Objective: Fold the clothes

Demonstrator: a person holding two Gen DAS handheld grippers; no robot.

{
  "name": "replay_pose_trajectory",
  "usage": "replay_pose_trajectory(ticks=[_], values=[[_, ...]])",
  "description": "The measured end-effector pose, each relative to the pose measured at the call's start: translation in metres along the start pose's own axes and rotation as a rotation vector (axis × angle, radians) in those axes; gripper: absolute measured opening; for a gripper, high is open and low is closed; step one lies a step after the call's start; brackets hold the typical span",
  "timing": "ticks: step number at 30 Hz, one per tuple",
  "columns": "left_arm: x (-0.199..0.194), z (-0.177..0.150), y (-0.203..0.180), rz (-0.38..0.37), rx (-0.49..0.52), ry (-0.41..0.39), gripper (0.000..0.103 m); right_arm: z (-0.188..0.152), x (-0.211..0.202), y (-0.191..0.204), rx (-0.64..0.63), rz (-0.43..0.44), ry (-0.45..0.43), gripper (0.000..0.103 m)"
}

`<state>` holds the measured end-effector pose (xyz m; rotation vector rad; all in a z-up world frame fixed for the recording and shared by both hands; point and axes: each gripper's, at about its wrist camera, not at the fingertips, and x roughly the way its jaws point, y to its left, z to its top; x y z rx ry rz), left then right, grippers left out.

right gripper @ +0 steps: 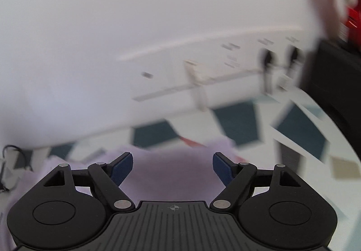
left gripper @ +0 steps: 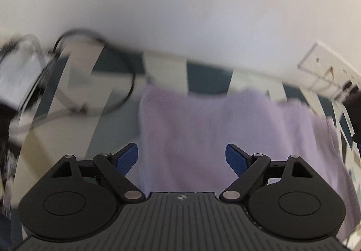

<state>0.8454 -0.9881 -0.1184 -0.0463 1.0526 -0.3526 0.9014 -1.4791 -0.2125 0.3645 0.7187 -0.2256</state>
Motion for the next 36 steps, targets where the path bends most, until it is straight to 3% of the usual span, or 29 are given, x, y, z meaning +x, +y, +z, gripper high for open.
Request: replay_pose_trajectory(ticks=[4,9,10,11,12,13,15,16,17,20,22,23,24,25,26,32,34,36], values=[[-0.013,-0.042,0.022,0.028,-0.023,0.043,0.087,-0.029,-0.024,-0.043,0.041,-0.032,0.088,0.074],[-0.013,-0.080,0.034,0.048,-0.067,0.123,0.087,-0.067,-0.040,-0.052,0.067,-0.062,0.190,0.069],[-0.012,-0.086,0.034,0.053,-0.078,0.128,0.087,-0.073,-0.041,-0.052,0.087,-0.051,0.204,0.060],[-0.011,-0.091,0.035,0.058,-0.089,0.132,0.087,-0.078,-0.042,-0.053,0.107,-0.039,0.218,0.043],[-0.013,-0.094,0.035,0.041,-0.086,0.122,0.078,-0.083,-0.043,-0.053,0.127,-0.027,0.226,0.032],[-0.015,-0.097,0.034,0.022,-0.083,0.110,0.049,-0.085,-0.046,-0.054,0.147,-0.016,0.215,0.016],[-0.017,-0.100,0.032,-0.014,-0.066,0.103,0.023,-0.087,-0.053,-0.055,0.181,0.006,0.189,0.011],[-0.020,-0.100,0.030,-0.011,-0.060,0.095,0.016,-0.084,-0.058,-0.056,0.176,0.004,0.170,0.010],[-0.021,-0.101,0.030,-0.001,-0.054,0.089,0.016,-0.083,-0.061,-0.058,0.179,-0.004,0.159,0.009],[-0.023,-0.105,0.037,0.009,-0.090,0.083,0.017,-0.083,-0.065,-0.068,0.196,-0.023,0.151,0.009],[-0.026,-0.108,0.044,0.007,-0.149,0.080,0.040,-0.089,-0.063,-0.072,0.199,-0.037,0.165,0.015],[-0.030,-0.110,0.047,0.014,-0.174,0.088,0.050,-0.090,-0.069,-0.072,0.199,-0.039,0.150,0.027],[-0.035,-0.114,0.048,0.005,-0.176,0.089,0.066,-0.092,-0.075,-0.071,0.198,-0.042,0.134,0.032],[-0.039,-0.118,0.048,-0.005,-0.176,0.090,0.069,-0.093,-0.081,-0.071,0.201,-0.041,0.121,0.040],[-0.044,-0.122,0.049,-0.015,-0.177,0.090,0.069,-0.097,-0.089,-0.074,0.217,-0.032,0.116,0.044],[-0.055,-0.152,0.061,-0.100,-0.266,0.101,0.065,-0.120,-0.132,-0.089,0.328,0.016,0.104,0.046],[-0.051,-0.158,0.061,-0.109,-0.287,0.091,0.048,-0.133,-0.136,-0.091,0.382,0.024,0.117,0.046],[-0.049,-0.160,0.060,-0.128,-0.304,0.068,0.038,-0.146,-0.139,-0.093,0.436,0.032,0.128,0.046]])
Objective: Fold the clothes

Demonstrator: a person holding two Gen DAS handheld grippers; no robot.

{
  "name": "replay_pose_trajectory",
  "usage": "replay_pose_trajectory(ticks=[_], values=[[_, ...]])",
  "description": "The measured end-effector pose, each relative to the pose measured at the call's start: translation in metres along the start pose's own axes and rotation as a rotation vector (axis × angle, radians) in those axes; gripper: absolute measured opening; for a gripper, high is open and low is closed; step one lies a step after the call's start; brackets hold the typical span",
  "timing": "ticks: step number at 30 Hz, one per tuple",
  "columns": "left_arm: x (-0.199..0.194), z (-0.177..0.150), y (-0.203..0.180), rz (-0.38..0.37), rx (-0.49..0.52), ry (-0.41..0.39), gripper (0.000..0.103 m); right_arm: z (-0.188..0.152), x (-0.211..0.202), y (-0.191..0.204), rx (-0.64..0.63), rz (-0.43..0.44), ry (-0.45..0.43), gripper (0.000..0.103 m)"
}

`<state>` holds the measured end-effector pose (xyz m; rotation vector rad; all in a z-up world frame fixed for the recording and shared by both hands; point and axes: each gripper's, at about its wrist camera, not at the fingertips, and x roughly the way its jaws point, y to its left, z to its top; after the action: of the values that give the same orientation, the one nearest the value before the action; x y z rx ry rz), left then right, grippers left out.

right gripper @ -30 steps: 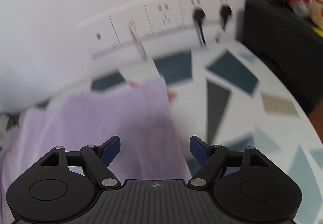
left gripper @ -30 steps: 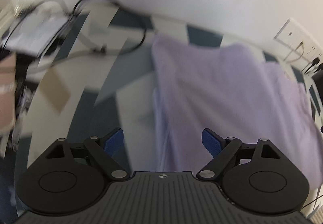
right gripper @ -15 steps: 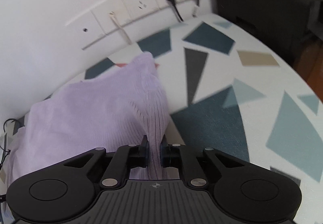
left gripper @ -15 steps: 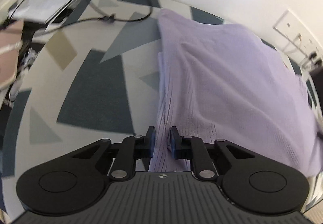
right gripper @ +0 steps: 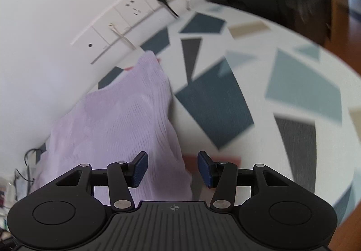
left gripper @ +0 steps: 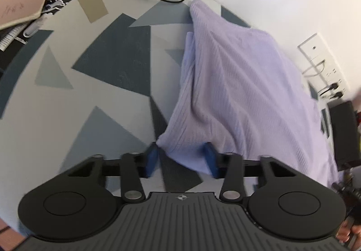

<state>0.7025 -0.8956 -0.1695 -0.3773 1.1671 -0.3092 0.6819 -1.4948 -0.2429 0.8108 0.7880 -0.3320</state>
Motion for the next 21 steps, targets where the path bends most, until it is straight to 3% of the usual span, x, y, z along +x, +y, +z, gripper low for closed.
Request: replay_pose_trajectory(ticks=[3,6,10,12,14,18,20,21], values=[[0.001,-0.001,-0.005,-0.006,0.023,-0.038,0.023,-0.009,0.003,-0.001,0.050,0.016,0.007,0.046],[0.001,-0.003,-0.005,-0.007,-0.010,-0.061,0.018,-0.015,0.007,-0.001,0.076,0.012,0.001,0.041],[-0.009,-0.003,0.002,-0.023,-0.107,-0.077,0.012,-0.022,0.011,-0.004,0.146,0.016,-0.027,0.017],[-0.023,-0.003,0.009,-0.039,-0.148,-0.119,0.011,-0.021,0.002,-0.001,0.133,0.014,-0.066,0.013],[-0.018,-0.010,0.022,-0.027,-0.191,-0.089,0.011,-0.018,-0.010,0.001,0.121,0.024,-0.099,0.012],[-0.008,-0.018,0.040,-0.018,-0.251,-0.030,0.012,-0.028,0.000,-0.013,0.153,-0.023,-0.039,0.012],[-0.004,-0.019,0.045,-0.022,-0.268,-0.004,0.016,-0.034,0.006,-0.018,0.172,-0.040,-0.025,0.012],[-0.004,-0.015,0.043,-0.003,-0.253,0.011,0.024,-0.036,0.007,-0.019,0.176,-0.042,-0.026,0.012]])
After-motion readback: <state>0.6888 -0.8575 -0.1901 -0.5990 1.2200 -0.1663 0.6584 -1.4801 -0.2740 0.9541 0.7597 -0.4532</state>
